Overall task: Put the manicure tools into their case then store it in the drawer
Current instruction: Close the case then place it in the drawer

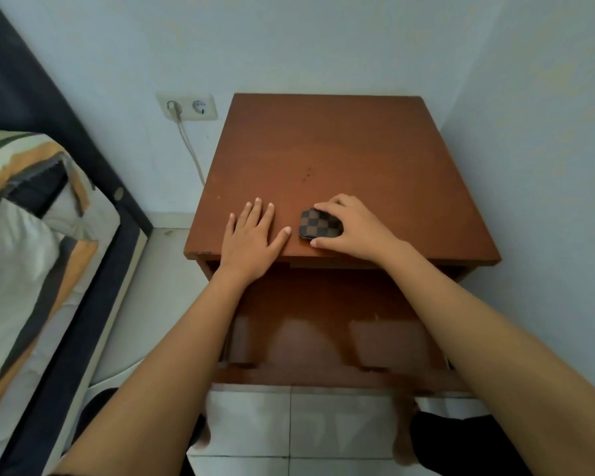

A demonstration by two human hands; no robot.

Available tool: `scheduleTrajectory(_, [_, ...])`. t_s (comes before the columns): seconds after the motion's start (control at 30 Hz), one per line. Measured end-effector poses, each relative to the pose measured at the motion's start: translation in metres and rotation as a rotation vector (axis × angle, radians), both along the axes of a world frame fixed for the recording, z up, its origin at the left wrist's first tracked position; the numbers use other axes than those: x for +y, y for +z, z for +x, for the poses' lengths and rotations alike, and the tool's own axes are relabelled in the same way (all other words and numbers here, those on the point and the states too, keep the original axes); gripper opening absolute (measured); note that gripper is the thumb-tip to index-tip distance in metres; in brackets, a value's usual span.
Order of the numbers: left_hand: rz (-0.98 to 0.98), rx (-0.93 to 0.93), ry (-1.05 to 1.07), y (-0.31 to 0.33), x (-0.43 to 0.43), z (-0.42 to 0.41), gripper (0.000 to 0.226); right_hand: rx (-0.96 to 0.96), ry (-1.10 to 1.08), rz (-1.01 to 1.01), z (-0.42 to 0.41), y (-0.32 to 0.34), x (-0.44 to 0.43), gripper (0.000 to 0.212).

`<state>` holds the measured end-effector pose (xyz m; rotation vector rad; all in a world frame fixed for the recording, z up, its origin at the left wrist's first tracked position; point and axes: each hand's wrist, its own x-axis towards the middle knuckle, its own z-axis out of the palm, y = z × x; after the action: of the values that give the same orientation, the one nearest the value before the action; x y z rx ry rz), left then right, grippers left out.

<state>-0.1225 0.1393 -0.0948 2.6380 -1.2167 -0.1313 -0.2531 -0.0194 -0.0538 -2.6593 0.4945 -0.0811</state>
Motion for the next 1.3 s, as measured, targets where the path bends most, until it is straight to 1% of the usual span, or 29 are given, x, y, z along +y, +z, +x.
scheduleTrajectory(0.07, [-0.006, 0.001, -0.001, -0.001, 0.001, 0.000, 0.066, -0.028, 0.018, -0.002, -0.021, -0.005, 0.018, 0.072])
scheduleTrajectory(0.2, [-0.005, 0.038, 0.017, 0.000, 0.000, -0.001, 0.067, -0.041, 0.108, -0.096, -0.064, -0.019, 0.053, 0.077])
scheduleTrajectory(0.27, [-0.008, 0.039, 0.025, 0.000, 0.000, -0.003, 0.066, 0.021, 0.169, -0.117, -0.075, -0.032, 0.064, 0.077])
scheduleTrajectory(0.37, [-0.024, 0.036, 0.033, -0.001, 0.001, -0.004, 0.066, 0.226, 0.213, -0.077, -0.071, -0.056, 0.067, 0.077])
scheduleTrajectory(0.43, [-0.034, 0.035, 0.038, -0.002, 0.001, -0.005, 0.066, 0.375, 0.188, -0.002, -0.062, -0.069, 0.060, 0.078])
scheduleTrajectory(0.5, [-0.046, 0.029, 0.042, -0.003, 0.001, -0.006, 0.065, 0.474, 0.121, 0.082, -0.053, -0.082, 0.051, 0.080])
scheduleTrajectory(0.57, [-0.054, 0.022, 0.048, -0.004, 0.001, -0.006, 0.065, 0.518, 0.060, 0.121, -0.049, -0.094, 0.047, 0.080])
scheduleTrajectory(0.63, [-0.069, 0.020, 0.055, -0.005, 0.001, -0.006, 0.064, 0.521, 0.035, 0.096, -0.047, -0.103, 0.049, 0.080])
scheduleTrajectory(0.73, [-0.153, 0.066, 0.050, -0.003, 0.006, -0.009, 0.059, 0.516, 0.017, 0.104, -0.050, -0.105, 0.052, 0.081])
scheduleTrajectory(0.8, [-0.231, 0.134, 0.034, -0.002, 0.014, -0.014, 0.054, 0.484, -0.013, 0.158, -0.055, -0.099, 0.052, 0.079])
scheduleTrajectory(0.83, [-0.275, 0.171, 0.031, -0.001, 0.020, -0.018, 0.051, 0.439, -0.044, 0.205, -0.059, -0.095, 0.053, 0.075])
scheduleTrajectory(0.9, [-0.372, 0.241, 0.045, 0.000, 0.035, -0.033, 0.045, 0.290, -0.117, 0.316, -0.071, -0.084, 0.061, 0.063])
scheduleTrajectory(0.97, [-0.447, 0.283, 0.067, 0.001, 0.053, -0.053, 0.042, 0.132, -0.163, 0.379, -0.087, -0.069, 0.074, 0.048])
scheduleTrajectory(1.03, [-0.475, 0.291, 0.043, 0.001, 0.071, -0.075, 0.040, 0.015, -0.185, 0.376, -0.104, -0.055, 0.086, 0.039])
scheduleTrajectory(1.17, [-0.475, 0.281, -0.090, -0.001, 0.106, -0.121, 0.039, -0.181, -0.219, 0.310, -0.138, -0.038, 0.112, 0.030])
scheduleTrajectory(1.3, [-0.437, 0.215, -0.190, -0.010, 0.133, -0.153, 0.038, -0.261, -0.155, 0.244, -0.169, -0.039, 0.136, 0.026])
